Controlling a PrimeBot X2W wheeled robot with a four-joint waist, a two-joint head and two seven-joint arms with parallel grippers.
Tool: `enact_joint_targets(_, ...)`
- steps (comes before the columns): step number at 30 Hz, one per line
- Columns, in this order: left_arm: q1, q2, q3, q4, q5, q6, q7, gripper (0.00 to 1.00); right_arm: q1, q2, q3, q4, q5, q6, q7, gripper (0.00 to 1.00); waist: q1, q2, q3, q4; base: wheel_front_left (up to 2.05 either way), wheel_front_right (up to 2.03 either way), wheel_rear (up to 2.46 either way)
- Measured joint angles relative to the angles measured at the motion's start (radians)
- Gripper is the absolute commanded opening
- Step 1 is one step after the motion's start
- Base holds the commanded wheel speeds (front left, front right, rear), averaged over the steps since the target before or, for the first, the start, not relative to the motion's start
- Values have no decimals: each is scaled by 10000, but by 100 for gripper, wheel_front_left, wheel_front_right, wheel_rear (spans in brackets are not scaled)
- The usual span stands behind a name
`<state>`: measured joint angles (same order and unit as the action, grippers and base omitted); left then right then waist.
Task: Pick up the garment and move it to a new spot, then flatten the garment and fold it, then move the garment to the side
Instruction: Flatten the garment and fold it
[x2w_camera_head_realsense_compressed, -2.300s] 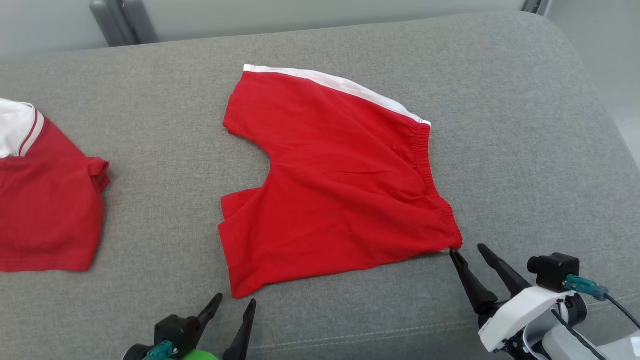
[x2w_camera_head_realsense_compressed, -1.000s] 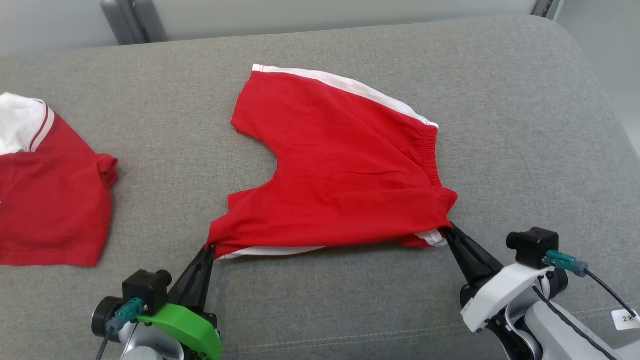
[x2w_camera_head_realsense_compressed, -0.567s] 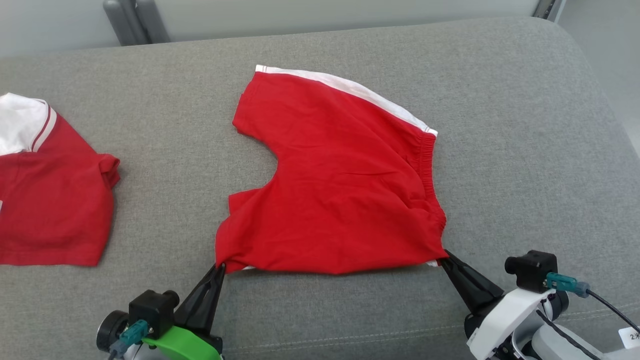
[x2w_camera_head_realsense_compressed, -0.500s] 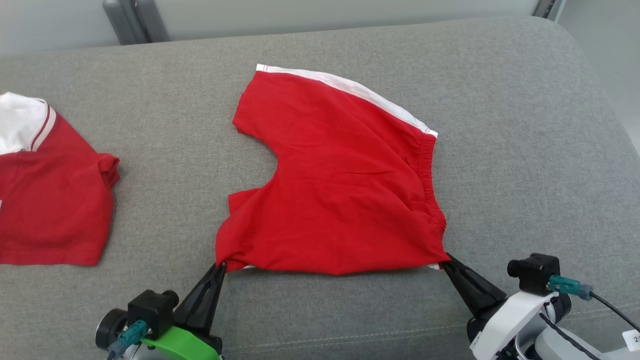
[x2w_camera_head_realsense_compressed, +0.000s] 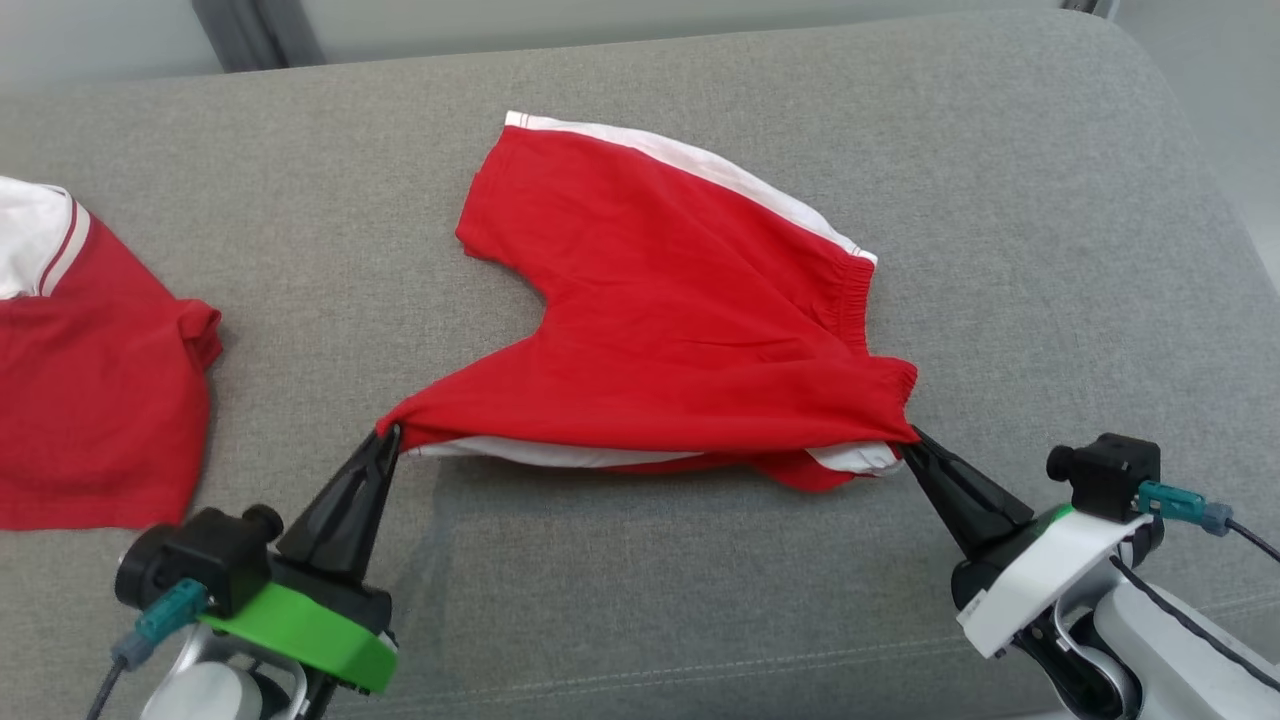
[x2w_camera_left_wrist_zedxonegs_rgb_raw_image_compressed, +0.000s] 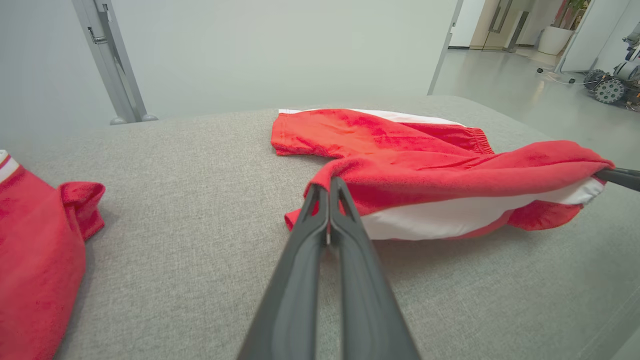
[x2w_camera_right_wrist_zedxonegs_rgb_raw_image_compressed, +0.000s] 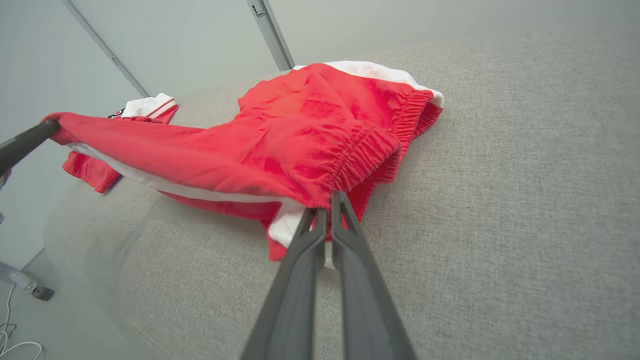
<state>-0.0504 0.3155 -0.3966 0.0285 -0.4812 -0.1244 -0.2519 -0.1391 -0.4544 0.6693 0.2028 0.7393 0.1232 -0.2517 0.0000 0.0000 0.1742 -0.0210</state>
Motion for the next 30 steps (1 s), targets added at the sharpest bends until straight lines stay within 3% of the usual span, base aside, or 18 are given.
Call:
enact_joint_targets(6, -1501, 558, -13, -244, -207, -4, 387, 0, -848, 123, 2, -23, 105, 0, 0, 0, 0, 0, 392, -127, 0, 0, 0)
enact_joint_targets(14, -3655, 1158, 23, -408, -1337, -4, 1639, 0, -2211, 234, 230, -102, 215, 0, 242, 0, 0, 0, 1183, -332, 0, 0, 0)
enact_joint_targets(24, -6333, 1517, 257, 2, -2591, -4, 3108, 0, -4020, 742, 372, -240, 736, 0, 414, 0, 0, 0, 2454, -830, 0, 0, 0)
enact_joint_targets(30, -7666, 1524, 203, 481, -3039, -4, 3645, 0, -4528, 853, 148, 284, 1266, 2, 514, 0, 1, 0, 3242, -1139, 0, 0, 0)
